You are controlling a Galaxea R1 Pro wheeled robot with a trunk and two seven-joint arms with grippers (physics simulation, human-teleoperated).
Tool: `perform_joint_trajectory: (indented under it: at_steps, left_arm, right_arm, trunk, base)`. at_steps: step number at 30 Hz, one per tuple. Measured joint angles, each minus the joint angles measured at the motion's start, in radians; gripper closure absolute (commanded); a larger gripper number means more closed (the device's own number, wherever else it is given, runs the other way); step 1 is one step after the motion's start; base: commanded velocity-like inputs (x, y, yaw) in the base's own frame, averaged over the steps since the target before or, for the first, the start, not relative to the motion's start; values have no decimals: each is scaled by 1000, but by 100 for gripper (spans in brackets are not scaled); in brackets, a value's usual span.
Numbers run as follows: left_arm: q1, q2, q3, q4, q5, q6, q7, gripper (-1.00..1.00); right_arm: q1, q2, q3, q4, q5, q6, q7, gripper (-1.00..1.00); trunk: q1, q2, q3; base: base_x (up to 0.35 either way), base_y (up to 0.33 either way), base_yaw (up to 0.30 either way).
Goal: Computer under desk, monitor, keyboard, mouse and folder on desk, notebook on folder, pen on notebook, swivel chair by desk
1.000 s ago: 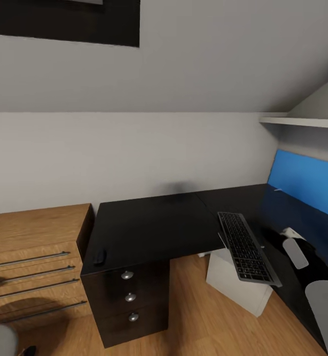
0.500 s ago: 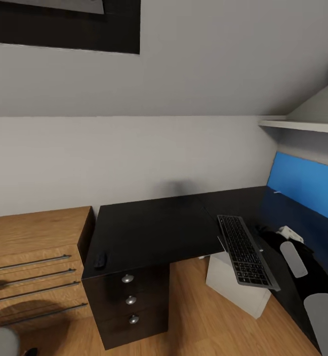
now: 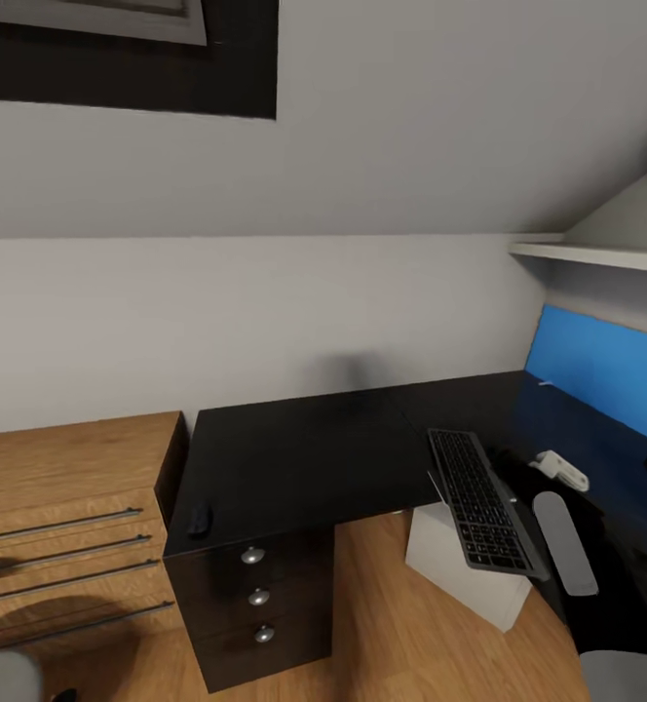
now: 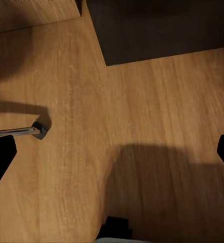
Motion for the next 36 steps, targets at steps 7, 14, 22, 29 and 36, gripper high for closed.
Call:
perform_joint_trajectory:
  at_steps: [7, 14, 22, 29, 36]
  left_arm:
    - [0, 0, 1, 0, 0, -1, 1, -100]
    - [0, 2, 3, 0, 0, -2, 1, -100]
    - [0, 4, 4, 0, 1, -3, 1, -100]
    - [0, 3, 4, 0, 2, -3, 2, -100]
    - [0, 3, 3, 0, 2, -3, 2, -100]
  right_arm:
    - [53, 70, 1, -63, 3, 7, -43, -100]
    - [55, 73, 2, -61, 2, 7, -43, -100]
    - [54, 76, 25, -62, 3, 6, -44, -100]
    - [55, 79, 104, -61, 6, 0, -49, -100]
    - [55, 79, 119, -60, 6, -2, -61, -100]
  trunk:
    - [-19, 35, 16]
    - [-19, 35, 16]
    - [-19, 35, 10]
    - [-19, 35, 8]
    - [-19, 35, 8]
  base:
    - [0, 0, -62]
    - [0, 0, -231]
    - [-165, 43, -120]
    - [-305, 90, -16]
    - [-324, 97, -2]
